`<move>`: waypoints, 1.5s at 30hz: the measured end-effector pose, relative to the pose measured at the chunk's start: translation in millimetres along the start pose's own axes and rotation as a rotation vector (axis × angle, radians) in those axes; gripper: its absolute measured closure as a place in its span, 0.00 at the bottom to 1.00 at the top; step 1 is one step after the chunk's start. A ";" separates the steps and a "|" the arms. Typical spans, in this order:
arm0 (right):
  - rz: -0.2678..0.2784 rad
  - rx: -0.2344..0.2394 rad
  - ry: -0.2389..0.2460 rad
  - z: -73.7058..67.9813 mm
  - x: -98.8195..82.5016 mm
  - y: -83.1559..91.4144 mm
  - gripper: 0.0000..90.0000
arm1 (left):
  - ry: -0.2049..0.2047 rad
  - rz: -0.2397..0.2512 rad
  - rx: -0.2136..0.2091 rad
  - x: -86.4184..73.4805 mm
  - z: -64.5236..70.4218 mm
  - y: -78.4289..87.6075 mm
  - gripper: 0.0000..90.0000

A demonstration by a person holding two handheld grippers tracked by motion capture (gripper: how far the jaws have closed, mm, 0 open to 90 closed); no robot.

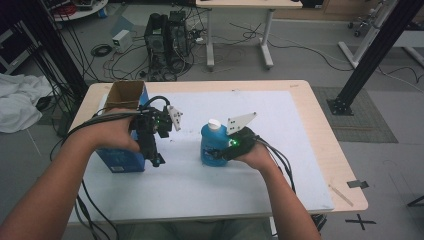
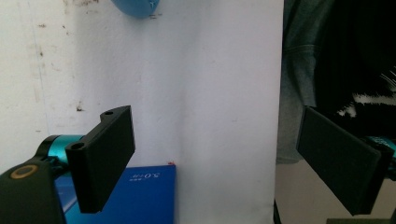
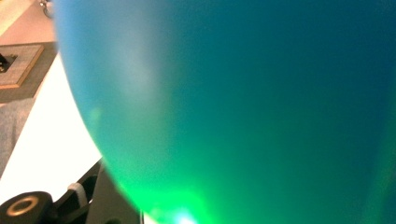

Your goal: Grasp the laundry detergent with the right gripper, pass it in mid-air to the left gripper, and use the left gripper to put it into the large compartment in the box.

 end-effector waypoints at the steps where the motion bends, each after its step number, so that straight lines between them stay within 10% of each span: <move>1: 0.000 0.010 -0.004 -4.9 4.4 3.0 0.51 | 0.000 -0.001 0.002 1.0 -0.5 0.2 0.13; 21: -0.055 0.075 0.108 -45.9 40.1 24.5 0.51 | -0.029 -0.033 0.028 25.0 4.2 25.8 0.13; 45: -0.063 0.176 0.143 -68.4 54.5 -32.8 0.51 | -0.055 -0.063 0.035 43.0 20.5 19.5 0.13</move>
Point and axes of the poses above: each handheld gripper's, and its own axes: y roughly backward along the jaws, x roughly out of its top, z roughly to its right, the point moved 8 cm from there along -y, roughly forward along the jaws, and after that the axes turned 6 degrees about x, right-handed, at the moved point
